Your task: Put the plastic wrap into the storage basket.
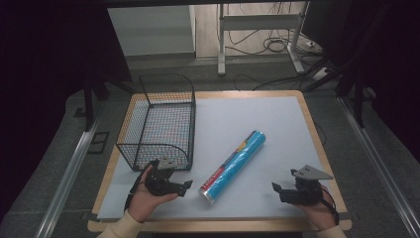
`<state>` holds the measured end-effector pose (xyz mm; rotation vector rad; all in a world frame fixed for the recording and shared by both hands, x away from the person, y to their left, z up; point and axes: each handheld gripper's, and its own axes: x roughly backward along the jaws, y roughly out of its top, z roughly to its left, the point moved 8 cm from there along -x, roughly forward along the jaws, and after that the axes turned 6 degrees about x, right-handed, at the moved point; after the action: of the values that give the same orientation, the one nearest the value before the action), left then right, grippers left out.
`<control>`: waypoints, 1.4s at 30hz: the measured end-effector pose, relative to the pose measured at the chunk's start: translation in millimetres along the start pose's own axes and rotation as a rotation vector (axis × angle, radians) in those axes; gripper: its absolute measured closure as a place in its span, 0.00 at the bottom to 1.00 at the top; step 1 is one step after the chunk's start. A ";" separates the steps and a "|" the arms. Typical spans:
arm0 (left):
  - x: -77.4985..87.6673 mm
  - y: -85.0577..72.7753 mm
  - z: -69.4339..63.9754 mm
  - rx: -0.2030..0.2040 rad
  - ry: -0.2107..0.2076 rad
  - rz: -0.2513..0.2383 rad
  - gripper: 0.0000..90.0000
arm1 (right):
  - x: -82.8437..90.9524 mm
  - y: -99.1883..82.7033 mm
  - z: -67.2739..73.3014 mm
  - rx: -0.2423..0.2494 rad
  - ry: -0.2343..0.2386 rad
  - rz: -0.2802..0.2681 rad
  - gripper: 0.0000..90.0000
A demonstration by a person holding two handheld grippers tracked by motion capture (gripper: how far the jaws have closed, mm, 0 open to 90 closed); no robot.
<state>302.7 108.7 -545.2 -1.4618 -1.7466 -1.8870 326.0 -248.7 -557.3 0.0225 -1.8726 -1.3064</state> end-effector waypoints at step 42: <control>-10.8 56.3 -56.9 -0.117 -0.028 0.037 0.19 | 7.5 -0.4 -5.9 0.019 -0.017 -0.017 0.18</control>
<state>317.8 39.6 -506.0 -1.5569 -1.6335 -1.9898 324.6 -256.7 -552.3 0.0374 -1.9032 -1.3044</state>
